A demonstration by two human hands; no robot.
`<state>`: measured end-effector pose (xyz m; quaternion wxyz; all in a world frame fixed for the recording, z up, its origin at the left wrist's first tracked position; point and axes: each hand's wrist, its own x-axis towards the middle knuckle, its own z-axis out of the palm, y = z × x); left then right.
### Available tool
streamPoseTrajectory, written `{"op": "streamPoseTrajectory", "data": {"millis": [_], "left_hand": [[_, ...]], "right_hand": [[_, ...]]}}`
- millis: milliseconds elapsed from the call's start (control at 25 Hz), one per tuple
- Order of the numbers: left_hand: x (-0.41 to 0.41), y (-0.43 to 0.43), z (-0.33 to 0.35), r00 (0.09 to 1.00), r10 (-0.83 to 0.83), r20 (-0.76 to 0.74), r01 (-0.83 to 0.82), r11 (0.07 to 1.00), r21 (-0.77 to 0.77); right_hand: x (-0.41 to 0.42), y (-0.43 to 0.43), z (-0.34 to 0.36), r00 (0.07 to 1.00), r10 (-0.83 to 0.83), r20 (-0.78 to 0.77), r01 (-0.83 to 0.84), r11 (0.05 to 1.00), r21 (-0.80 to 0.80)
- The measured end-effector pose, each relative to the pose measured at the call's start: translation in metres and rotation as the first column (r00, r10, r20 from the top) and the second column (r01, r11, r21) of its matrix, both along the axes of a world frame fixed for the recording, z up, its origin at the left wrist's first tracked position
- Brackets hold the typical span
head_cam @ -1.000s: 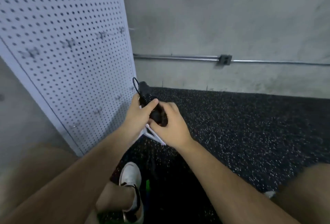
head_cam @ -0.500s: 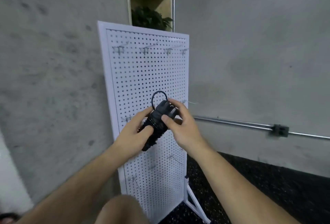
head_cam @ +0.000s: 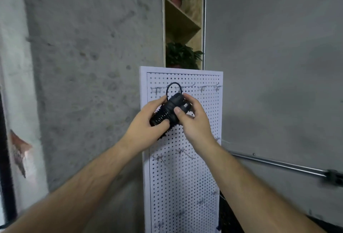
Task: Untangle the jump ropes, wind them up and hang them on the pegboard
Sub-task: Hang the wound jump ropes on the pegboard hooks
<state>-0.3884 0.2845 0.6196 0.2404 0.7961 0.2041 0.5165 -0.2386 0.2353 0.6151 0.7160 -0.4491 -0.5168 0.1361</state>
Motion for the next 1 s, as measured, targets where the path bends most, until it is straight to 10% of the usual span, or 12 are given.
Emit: {"op": "streamPoseTrajectory", "data": {"millis": [480, 1000], "left_hand": [[0.011, 0.053, -0.019, 0.995, 0.091, 0.027, -0.091, 0.995, -0.031], [0.033, 0.017, -0.082, 0.924, 0.380, -0.041, -0.288, 0.764, 0.577]], "right_hand": [[0.006, 0.053, 0.005, 0.989, 0.041, 0.140, -0.022, 0.990, -0.137], [0.016, -0.001, -0.071, 0.845, -0.131, 0.518, 0.152, 0.988, 0.002]]}}
